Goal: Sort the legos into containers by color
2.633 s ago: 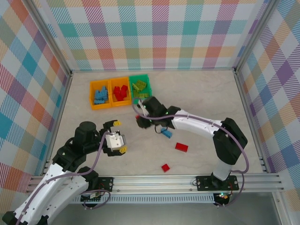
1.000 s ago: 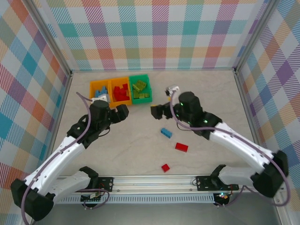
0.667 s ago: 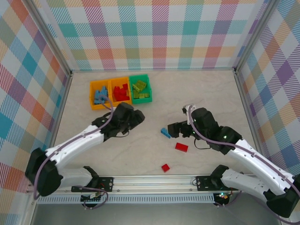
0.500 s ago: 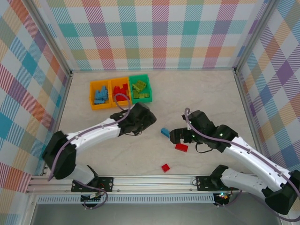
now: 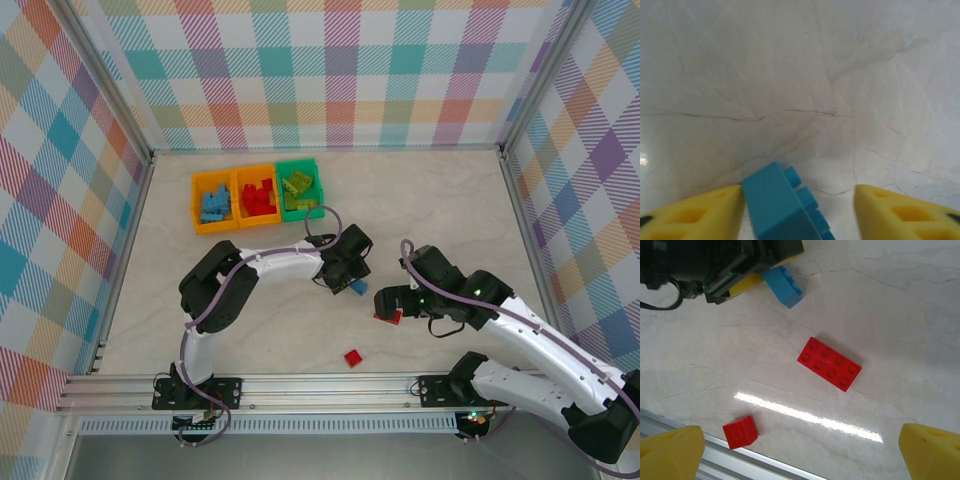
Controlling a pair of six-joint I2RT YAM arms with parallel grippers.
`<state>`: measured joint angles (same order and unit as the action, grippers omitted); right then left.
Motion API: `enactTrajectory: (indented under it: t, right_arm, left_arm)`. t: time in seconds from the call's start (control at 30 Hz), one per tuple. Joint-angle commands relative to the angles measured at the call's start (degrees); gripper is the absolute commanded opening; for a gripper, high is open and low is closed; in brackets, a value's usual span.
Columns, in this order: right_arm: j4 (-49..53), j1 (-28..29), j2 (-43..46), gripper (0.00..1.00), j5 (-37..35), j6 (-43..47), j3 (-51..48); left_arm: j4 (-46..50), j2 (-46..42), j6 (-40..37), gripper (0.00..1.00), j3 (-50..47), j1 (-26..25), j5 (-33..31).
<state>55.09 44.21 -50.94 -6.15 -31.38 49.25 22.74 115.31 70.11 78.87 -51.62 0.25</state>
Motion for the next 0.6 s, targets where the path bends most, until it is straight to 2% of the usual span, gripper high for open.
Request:
enactTrajectory:
  t: [0.0,0.1,0.27,0.43,0.57]
  right_arm:
    - [1.8,-0.3,1.1,1.00,-0.8,-1.6,-0.7]
    - [1.9,-0.3,1.2,1.00,-0.5,-2.0,-0.8]
    - [0.6,-0.3,0.2,1.00,0.9,-2.4,-0.6]
    - [-5.8,-0.3,1.2,1.00,3.4,-3.2,-1.5]
    - [-10.1,-0.3,1.3,1.00,4.6,-3.5,-2.2]
  left_arm:
    - [2.1,1.7,-0.1,0.49,1.8,-0.6,1.9]
    - [2.8,1.3,-1.2,0.35,1.6,-0.6,1.1]
    - [4.7,-2.3,-4.5,0.20,1.4,-0.4,-2.6]
    - [7.9,-8.7,-9.5,0.13,1.2,1.7,-8.6]
    - [11.0,-16.9,-15.6,0.12,0.2,7.0,-16.8]
